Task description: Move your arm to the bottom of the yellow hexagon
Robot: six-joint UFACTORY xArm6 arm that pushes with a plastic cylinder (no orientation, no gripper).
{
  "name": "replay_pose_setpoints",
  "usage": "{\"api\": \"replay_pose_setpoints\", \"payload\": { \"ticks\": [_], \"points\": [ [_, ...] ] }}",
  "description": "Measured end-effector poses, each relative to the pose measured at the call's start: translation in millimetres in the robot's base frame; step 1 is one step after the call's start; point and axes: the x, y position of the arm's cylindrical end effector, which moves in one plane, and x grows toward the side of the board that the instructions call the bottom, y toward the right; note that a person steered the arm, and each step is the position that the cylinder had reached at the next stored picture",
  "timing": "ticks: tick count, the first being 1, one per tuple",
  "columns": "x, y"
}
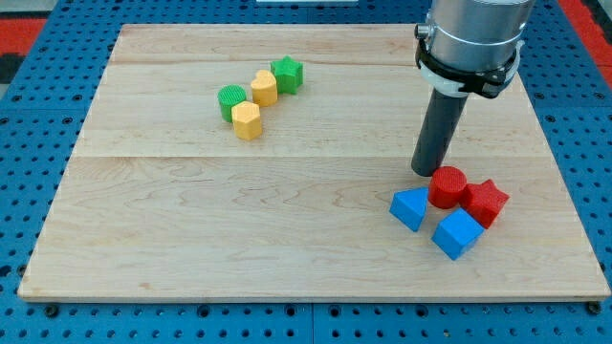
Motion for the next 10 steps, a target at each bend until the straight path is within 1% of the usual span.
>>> {"api": "replay_pose_setpoints", "payload": {
  "ticks": [8, 9, 10],
  "points": [
    [0, -58],
    [-2, -77],
    [-4, -114]
  ]
}}
